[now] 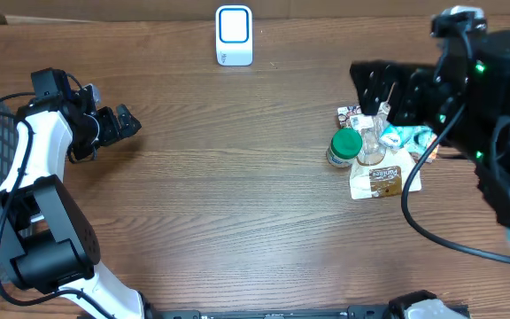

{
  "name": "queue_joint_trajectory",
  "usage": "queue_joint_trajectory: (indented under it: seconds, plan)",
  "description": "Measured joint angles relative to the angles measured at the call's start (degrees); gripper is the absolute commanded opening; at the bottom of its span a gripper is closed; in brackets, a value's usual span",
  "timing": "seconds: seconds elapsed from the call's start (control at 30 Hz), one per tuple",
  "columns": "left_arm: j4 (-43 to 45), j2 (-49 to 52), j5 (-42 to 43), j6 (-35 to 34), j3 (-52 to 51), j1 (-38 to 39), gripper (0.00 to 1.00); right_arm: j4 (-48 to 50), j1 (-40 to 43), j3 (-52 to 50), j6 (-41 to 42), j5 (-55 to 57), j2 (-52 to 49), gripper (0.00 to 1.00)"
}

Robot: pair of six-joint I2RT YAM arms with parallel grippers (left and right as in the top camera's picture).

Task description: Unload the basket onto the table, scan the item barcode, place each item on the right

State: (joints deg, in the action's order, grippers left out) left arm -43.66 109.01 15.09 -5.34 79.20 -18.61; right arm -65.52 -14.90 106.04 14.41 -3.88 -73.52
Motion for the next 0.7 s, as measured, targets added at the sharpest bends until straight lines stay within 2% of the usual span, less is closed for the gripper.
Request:
queue_joint_trajectory:
  seconds: [0.13, 0.27, 0.5, 0.7]
  plan:
    - [0.0, 0.0, 0.2, 0.0, 0.0, 0.0, 1.00, 21.7, 4.2, -21.6, -3.8, -6.1, 10.7, 1.00]
    - [0.0, 0.0, 0.2, 0.0, 0.0, 0.0, 0.99, 37.2, 7.3, -42.0, -6.5, -10.3, 23.2, 1.00]
    - [0.0, 0.0, 0.4, 0.0, 0.0, 0.0, 1.00, 52.8, 11.7, -70.3, -8.2, -12.1, 44.3, 1.00]
    - [0.0, 0.0, 0.4, 0.0, 0.0, 0.0, 1.00, 63.1, 12.6, -86.2, -8.5, -10.2, 56.2, 1.00]
